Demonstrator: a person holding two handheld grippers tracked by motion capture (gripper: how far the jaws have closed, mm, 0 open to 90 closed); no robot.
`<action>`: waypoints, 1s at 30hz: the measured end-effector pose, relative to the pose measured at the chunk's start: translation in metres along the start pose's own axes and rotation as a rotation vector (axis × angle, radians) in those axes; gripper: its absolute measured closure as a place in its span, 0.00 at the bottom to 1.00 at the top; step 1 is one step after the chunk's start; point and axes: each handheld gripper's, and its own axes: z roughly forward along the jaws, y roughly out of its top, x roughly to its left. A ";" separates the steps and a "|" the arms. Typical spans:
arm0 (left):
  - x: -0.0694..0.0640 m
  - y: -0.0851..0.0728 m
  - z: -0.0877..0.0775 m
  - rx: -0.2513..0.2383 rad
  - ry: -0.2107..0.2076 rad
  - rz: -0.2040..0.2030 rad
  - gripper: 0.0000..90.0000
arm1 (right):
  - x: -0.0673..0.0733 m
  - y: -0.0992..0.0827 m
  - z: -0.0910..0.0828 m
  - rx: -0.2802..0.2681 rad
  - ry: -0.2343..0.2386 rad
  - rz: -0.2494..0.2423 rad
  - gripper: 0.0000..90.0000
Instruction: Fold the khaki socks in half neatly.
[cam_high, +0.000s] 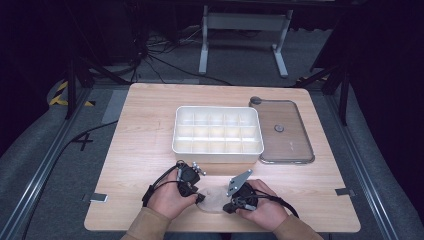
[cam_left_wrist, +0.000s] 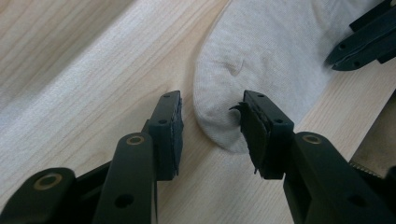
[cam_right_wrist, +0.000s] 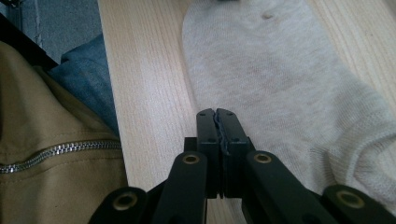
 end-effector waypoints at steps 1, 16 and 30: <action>-0.001 0.000 0.001 0.013 0.002 0.001 0.66 | 0.000 0.000 0.000 0.000 0.000 0.000 1.00; -0.021 0.003 0.007 0.039 0.111 0.084 0.71 | 0.001 0.001 0.000 0.007 -0.015 -0.012 0.99; -0.023 0.002 0.008 0.029 0.075 0.074 0.91 | 0.002 0.001 0.000 0.010 -0.021 -0.015 0.99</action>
